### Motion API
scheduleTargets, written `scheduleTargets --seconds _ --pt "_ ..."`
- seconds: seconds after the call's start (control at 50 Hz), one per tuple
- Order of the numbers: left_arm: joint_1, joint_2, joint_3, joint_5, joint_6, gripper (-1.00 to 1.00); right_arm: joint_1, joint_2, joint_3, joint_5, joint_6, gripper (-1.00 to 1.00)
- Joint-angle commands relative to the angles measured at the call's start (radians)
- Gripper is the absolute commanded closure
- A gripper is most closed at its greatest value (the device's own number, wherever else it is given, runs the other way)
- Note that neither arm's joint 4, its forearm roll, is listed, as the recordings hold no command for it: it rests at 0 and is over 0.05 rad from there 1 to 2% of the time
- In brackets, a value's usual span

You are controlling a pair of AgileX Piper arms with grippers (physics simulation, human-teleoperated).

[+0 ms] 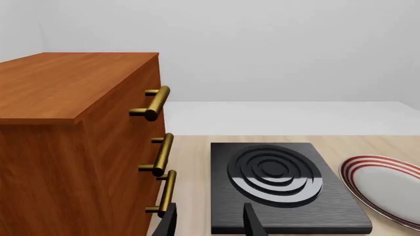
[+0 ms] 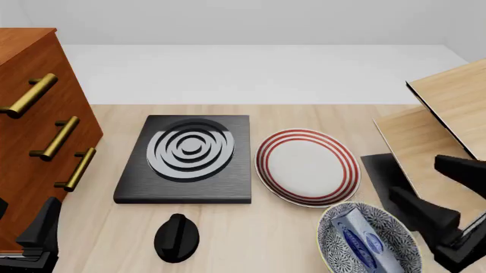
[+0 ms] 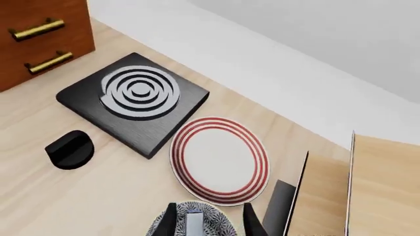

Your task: Pick up the cream cheese and put it in the bowl.

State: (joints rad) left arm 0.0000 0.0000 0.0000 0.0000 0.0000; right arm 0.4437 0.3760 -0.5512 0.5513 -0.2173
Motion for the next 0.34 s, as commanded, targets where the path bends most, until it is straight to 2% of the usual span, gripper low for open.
scheduleTargets --seconds 0.02,0.22,0.34 --pt "0.0 0.0 0.0 0.0 0.0 -1.0 -0.015 -0.166 -0.051 0.096 0.022 -1.0" --pt "0.0 0.0 0.0 0.0 0.0 -1.0 -0.011 -0.283 -0.114 0.197 0.051 -1.0" --pt "0.0 0.0 0.0 0.0 0.0 -1.0 -0.016 -0.367 -0.109 0.25 0.076 -1.0"
